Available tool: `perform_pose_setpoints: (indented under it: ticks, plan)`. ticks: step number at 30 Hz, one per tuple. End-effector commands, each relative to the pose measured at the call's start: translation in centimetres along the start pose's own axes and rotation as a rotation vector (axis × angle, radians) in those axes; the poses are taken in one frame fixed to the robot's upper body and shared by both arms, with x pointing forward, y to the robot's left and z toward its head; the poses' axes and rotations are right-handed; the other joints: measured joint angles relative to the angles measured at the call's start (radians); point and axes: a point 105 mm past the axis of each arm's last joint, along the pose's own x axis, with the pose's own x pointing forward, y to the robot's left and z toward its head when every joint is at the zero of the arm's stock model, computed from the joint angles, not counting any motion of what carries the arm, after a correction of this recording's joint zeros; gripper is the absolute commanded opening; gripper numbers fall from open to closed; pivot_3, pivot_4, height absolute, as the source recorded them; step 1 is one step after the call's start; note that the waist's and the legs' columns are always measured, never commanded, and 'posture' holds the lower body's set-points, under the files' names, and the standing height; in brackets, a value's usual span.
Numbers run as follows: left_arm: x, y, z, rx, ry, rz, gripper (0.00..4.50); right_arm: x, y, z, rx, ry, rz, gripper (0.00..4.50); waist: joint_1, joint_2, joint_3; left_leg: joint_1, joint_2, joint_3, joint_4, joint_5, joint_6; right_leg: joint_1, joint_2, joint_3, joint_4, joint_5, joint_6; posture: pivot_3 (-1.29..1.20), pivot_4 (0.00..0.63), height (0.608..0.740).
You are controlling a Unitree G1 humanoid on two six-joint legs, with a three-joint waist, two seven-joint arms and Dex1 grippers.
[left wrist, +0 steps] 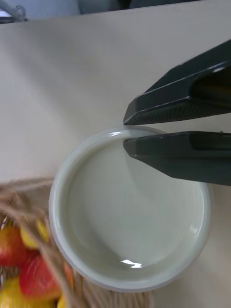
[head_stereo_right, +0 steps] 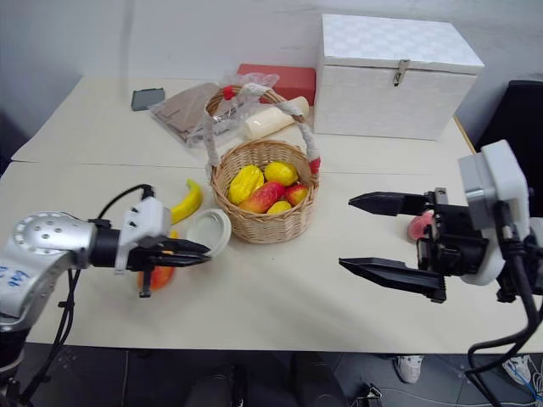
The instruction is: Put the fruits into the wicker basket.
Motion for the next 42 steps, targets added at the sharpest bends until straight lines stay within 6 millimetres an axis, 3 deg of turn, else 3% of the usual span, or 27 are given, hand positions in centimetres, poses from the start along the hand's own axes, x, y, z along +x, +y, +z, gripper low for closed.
perform_pose_setpoints:
  ticks: [1, 2, 5, 8, 10, 14, 18, 20, 23, 25, 27, 30, 33, 39, 42]
  plan:
    - [-5.1, 4.0, 0.2, -0.052, 0.041, 0.309, 0.03, 0.1, -0.2, 0.5, -0.032, -0.018, 0.029, 4.50, -0.002, -0.001, 0.001, 0.000, 0.000, 0.000, 0.000, 0.000, 0.000, 0.000, 0.000, 0.000, 0.000, 0.000, 0.000, 0.00, 0.150, 0.740]
    - [-6.2, 4.7, -0.4, -0.074, 0.074, 0.372, 0.03, 0.2, -0.3, 0.5, -0.033, -0.019, 0.037, 4.50, -0.003, -0.001, 0.001, 0.000, 0.000, 0.000, 0.000, 0.000, 0.000, 0.000, 0.000, 0.000, 0.000, 0.000, 0.000, 0.00, 0.150, 0.740]
    - [-11.6, 7.5, -5.7, -0.206, 0.315, 0.676, 0.03, 0.6, -0.5, 0.8, -0.047, -0.035, 0.068, 4.50, -0.007, 0.000, 0.001, 0.000, 0.000, 0.001, -0.002, -0.001, -0.001, -0.001, 0.000, 0.000, -0.001, -0.001, -0.001, 0.00, 0.150, 0.740]
    - [-15.6, 7.9, -10.2, -0.294, 0.503, 0.836, 0.03, 1.1, -0.7, 1.2, -0.067, -0.055, 0.087, 4.50, -0.005, 0.000, 0.002, 0.000, 0.001, 0.001, -0.003, -0.001, -0.002, -0.003, -0.001, 0.000, 0.000, -0.003, -0.004, 0.00, 0.150, 0.740]
    - [-17.2, 7.3, -12.8, -0.372, 0.580, 0.888, 0.03, 1.5, -0.9, 1.4, -0.082, -0.062, 0.096, 4.50, -0.003, 0.000, 0.002, -0.002, 0.002, 0.001, -0.003, -0.002, -0.003, -0.006, -0.001, -0.001, 0.000, -0.004, -0.006, 0.00, 0.150, 0.740]
    - [-17.6, 5.8, -15.5, -0.506, 0.604, 0.911, 0.03, 1.9, -1.1, 1.3, -0.092, -0.063, 0.113, 4.50, 0.006, -0.001, 0.001, -0.017, 0.002, -0.002, -0.001, -0.002, -0.003, -0.020, -0.003, -0.005, 0.004, -0.004, -0.006, 0.00, 0.150, 0.740]
    - [-17.6, 5.0, -17.7, -0.603, 0.604, 0.956, 0.03, 1.9, -1.4, 1.1, -0.092, -0.064, 0.114, 4.50, 0.013, -0.001, 0.001, -0.020, 0.002, -0.002, -0.001, -0.002, -0.003, -0.022, -0.006, -0.008, 0.003, -0.005, -0.007, 0.00, 0.150, 0.740]
    - [-17.6, 4.7, -18.5, -0.621, 0.615, 0.969, 0.76, 1.9, -1.5, 0.9, -0.093, -0.063, 0.113, 4.50, 0.014, -0.001, 0.001, -0.019, 0.002, -0.002, -0.001, -0.002, -0.003, -0.021, -0.006, -0.008, 0.004, -0.005, -0.007, 0.00, 0.150, 0.740]
    - [-17.7, 4.3, -18.3, -0.623, 0.614, 0.967, 1.59, 1.7, -1.7, 0.9, -0.096, -0.064, 0.109, 4.50, 0.013, -0.001, 0.001, -0.018, 0.002, -0.002, -0.001, -0.002, -0.003, -0.021, -0.006, -0.008, 0.005, -0.005, -0.007, 0.00, 0.150, 0.740]
    - [-18.1, 4.5, -17.2, -0.596, 0.598, 0.979, 2.24, 1.5, -1.9, 0.8, -0.097, -0.063, 0.103, 4.50, 0.006, -0.001, 0.001, -0.017, 0.002, -0.002, -0.001, -0.002, -0.003, -0.020, -0.006, -0.008, 0.006, -0.005, -0.007, 0.00, 0.150, 0.740]
    - [-17.5, 5.5, -14.2, -0.563, 0.468, 0.966, 2.88, 1.0, -2.0, 0.3, -0.092, -0.063, 0.097, 4.50, 0.004, -0.002, 0.001, -0.017, 0.002, -0.002, -0.001, -0.002, -0.003, -0.019, -0.006, -0.009, 0.006, -0.005, -0.007, 0.00, 0.150, 0.740]
    - [-14.8, 5.7, -9.2, -0.626, 0.188, 0.857, 3.79, 0.3, -2.0, -0.3, -0.081, -0.066, 0.096, 4.50, 0.017, -0.002, 0.001, -0.018, 0.003, -0.002, 0.000, -0.001, -0.003, -0.018, -0.008, -0.013, 0.005, -0.005, -0.007, 0.00, 0.150, 0.740]
    - [-11.2, 3.3, -6.8, -0.648, 0.152, 0.669, 3.79, 0.1, -2.0, -0.8, -0.082, -0.066, 0.098, 4.50, 0.023, -0.002, 0.001, -0.018, 0.002, -0.001, 0.000, 0.000, -0.002, -0.017, -0.011, -0.015, 0.005, -0.005, -0.006, 0.00, 0.150, 0.740]
    - [-6.2, 0.9, -5.8, -0.704, 0.140, 0.513, 3.79, 0.5, -1.3, -1.3, -0.079, -0.070, 0.105, 4.50, 0.024, -0.001, 0.001, -0.017, 0.002, -0.001, 0.002, 0.001, -0.003, -0.016, -0.009, -0.015, 0.008, -0.005, -0.005, 0.00, 0.150, 0.740]
    - [-4.7, 0.4, -5.9, -0.705, 0.152, 0.466, 4.37, 0.6, -0.9, -1.5, -0.071, -0.075, 0.093, 4.50, 0.023, -0.002, 0.001, -0.016, 0.001, -0.002, 0.002, 0.003, -0.004, -0.016, -0.008, -0.015, 0.009, -0.005, -0.005, 0.00, 0.150, 0.740]
